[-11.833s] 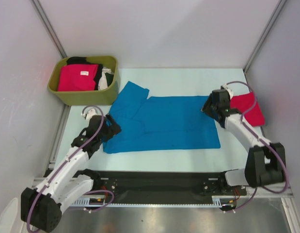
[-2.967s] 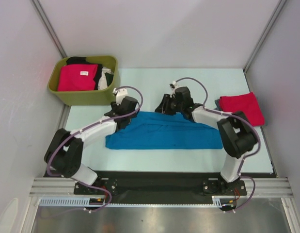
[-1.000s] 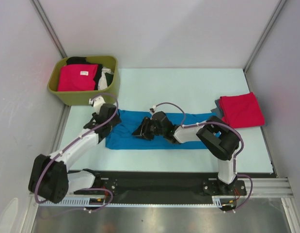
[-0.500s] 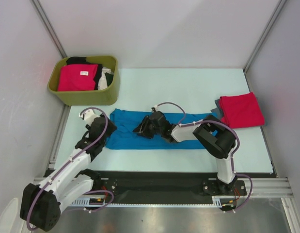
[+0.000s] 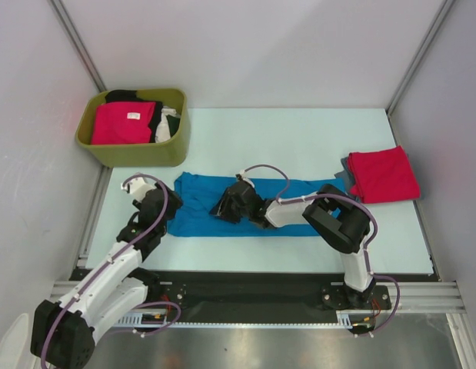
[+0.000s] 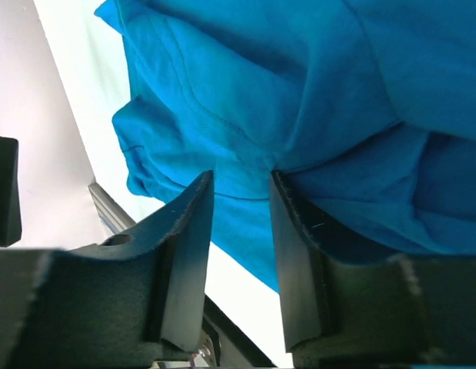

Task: Fold and stack the t-shirts
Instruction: Fold the tshirt

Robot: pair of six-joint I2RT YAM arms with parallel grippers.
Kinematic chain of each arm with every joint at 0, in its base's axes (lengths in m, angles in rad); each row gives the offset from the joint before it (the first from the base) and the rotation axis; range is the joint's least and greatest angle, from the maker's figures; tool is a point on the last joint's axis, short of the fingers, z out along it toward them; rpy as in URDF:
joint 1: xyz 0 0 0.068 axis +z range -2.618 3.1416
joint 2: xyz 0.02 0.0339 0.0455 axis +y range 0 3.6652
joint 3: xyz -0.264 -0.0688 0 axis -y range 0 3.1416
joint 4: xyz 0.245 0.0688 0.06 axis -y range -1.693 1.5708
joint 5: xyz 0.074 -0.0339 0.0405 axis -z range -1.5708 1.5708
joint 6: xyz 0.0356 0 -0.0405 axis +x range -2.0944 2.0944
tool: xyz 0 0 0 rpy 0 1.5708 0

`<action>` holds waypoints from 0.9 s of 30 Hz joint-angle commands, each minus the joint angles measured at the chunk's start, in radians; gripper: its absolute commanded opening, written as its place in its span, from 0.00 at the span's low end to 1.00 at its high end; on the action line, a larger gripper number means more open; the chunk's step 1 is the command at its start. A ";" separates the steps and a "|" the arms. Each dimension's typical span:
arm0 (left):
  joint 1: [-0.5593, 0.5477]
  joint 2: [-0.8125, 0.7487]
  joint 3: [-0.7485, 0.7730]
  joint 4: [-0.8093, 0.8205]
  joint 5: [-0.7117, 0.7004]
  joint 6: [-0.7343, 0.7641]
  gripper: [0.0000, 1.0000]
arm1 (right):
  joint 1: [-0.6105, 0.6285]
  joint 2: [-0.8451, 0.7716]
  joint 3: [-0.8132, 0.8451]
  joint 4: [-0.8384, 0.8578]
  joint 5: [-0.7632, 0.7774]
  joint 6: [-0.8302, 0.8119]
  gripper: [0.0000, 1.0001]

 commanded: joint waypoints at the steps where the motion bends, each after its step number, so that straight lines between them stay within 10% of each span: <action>1: 0.005 -0.019 -0.005 0.023 -0.019 -0.015 0.65 | 0.009 0.015 0.041 -0.045 0.053 -0.008 0.37; 10: 0.005 -0.016 -0.011 0.037 -0.019 -0.010 0.66 | 0.009 -0.017 0.061 -0.093 0.084 -0.043 0.00; 20: 0.003 0.091 0.020 0.066 0.051 0.056 0.66 | -0.001 -0.184 -0.088 -0.091 0.041 -0.079 0.00; 27: 0.003 0.119 0.035 0.062 0.052 0.057 0.67 | 0.009 -0.140 0.011 -0.157 0.072 -0.120 0.36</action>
